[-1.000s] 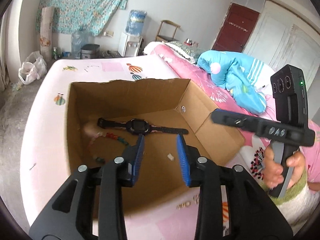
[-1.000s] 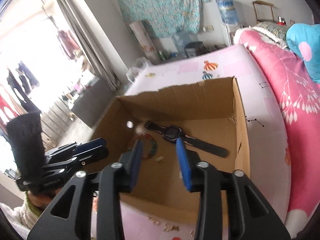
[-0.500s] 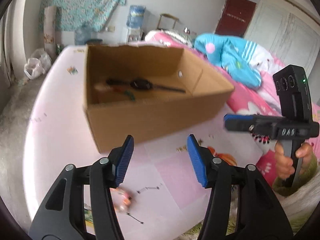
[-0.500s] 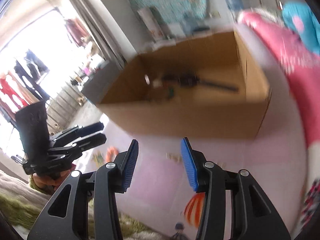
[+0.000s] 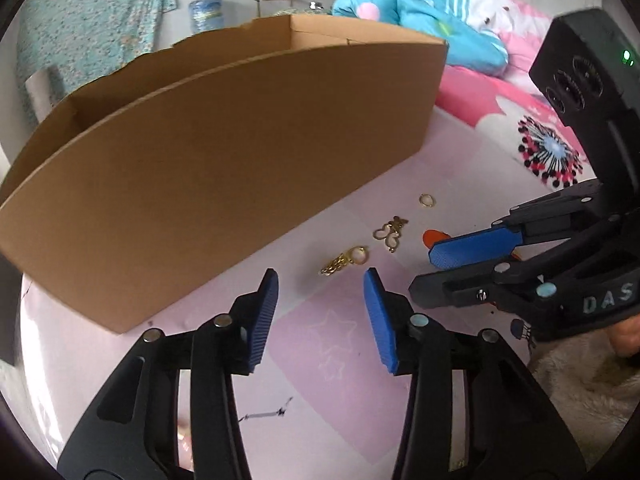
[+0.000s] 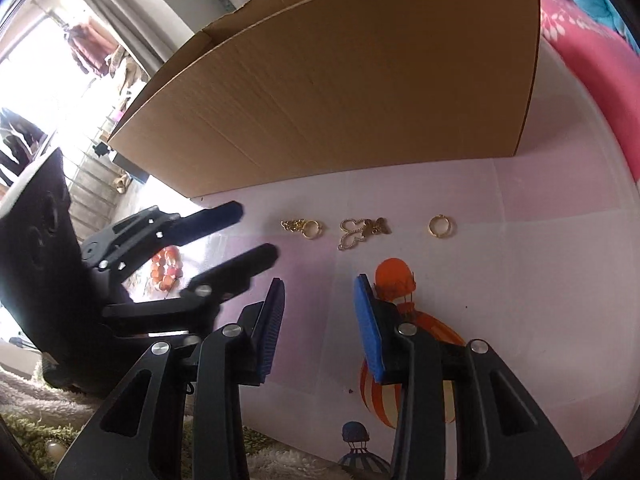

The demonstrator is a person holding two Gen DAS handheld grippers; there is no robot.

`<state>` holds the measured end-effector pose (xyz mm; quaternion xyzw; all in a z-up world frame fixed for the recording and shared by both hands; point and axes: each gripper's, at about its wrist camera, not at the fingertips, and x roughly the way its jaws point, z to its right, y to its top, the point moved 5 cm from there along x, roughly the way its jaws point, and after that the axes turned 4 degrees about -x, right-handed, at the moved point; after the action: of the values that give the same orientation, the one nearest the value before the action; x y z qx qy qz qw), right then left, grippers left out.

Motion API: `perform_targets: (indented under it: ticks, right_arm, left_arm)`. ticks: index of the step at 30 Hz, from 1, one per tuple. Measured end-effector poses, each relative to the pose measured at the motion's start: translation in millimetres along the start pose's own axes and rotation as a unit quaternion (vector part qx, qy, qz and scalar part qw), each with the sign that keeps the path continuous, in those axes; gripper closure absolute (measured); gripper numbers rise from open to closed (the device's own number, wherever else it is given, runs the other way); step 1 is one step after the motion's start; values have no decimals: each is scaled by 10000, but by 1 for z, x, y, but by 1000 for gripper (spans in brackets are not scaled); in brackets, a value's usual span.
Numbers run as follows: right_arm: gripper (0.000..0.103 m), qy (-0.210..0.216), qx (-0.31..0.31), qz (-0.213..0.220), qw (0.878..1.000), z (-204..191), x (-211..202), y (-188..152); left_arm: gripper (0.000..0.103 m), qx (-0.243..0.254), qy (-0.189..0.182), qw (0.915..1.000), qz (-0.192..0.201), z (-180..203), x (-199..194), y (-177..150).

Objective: Organize jewelry

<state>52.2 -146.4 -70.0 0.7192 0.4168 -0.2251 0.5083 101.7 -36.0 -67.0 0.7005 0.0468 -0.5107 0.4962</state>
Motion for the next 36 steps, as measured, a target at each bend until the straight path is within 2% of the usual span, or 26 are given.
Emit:
perform_targets:
  ticks: [4,10,14,18,26,36]
  right_arm:
    - [67,-7,8,32,10000,-1,0,-3]
    - [67,80,139,84,9998,8,-1,-6]
    - [67,153,219,109,9996,12,-3,-8]
    - [67,187,237,113,9995,12,-3,-9]
    - [67,20,57,158,9999,4,-5,-5]
    - [69,-361,-801,333,9956,-26,4,13]
  left_arm:
    - [75,54,-46,9999,-81,2,8,0]
    - [79,263,-100,9996,-29,8,14,4]
    - [100,272,-148,9995,-49,7,15,6]
    - [101,137,-230,9996,-53,5,11,2]
    - [101,-170,-46,9998,-34,-6,-5,-16]
    - [101,-591,-41,9982,67,-19,-11,-23]
